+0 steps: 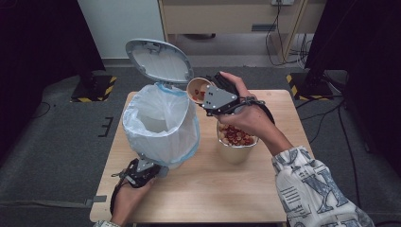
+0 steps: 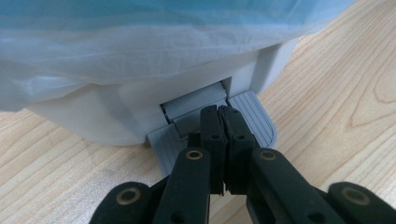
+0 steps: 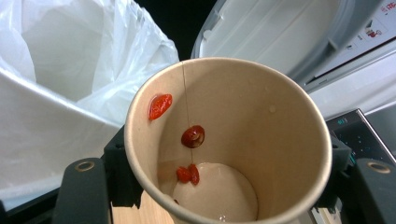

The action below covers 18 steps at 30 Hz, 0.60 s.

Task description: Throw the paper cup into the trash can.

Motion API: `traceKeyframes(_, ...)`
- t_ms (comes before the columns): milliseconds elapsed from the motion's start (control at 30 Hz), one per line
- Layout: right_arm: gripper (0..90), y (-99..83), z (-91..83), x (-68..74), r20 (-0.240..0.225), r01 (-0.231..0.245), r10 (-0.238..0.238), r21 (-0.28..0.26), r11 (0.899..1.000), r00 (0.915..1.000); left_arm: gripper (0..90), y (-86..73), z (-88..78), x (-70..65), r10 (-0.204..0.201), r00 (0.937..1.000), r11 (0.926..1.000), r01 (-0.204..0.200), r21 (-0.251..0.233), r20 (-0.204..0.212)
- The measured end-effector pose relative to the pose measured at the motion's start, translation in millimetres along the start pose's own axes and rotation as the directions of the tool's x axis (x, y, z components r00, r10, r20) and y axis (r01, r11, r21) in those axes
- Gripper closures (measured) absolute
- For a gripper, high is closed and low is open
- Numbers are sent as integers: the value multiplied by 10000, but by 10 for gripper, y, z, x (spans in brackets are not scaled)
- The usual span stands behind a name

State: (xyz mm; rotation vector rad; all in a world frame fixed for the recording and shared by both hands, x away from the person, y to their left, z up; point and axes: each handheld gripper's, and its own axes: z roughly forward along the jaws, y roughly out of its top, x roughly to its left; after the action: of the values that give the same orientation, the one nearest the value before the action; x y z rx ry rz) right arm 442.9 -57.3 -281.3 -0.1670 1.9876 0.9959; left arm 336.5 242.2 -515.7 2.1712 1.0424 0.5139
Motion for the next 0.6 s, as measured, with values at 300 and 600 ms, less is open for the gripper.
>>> traceKeyframes(300, 304, 150, 91, 22, -193, -44, 39, -272, 9996, 9998, 879, -1, 1, 0, -7, 10000, 10000, 7, -7, -5)
traceKeyframes(600, 304, 267, 188, 48, -363, -77, 61, -422, 9991, 9993, 879, 0, 1, 2, 0, 10000, 10000, 0, -3, 9)
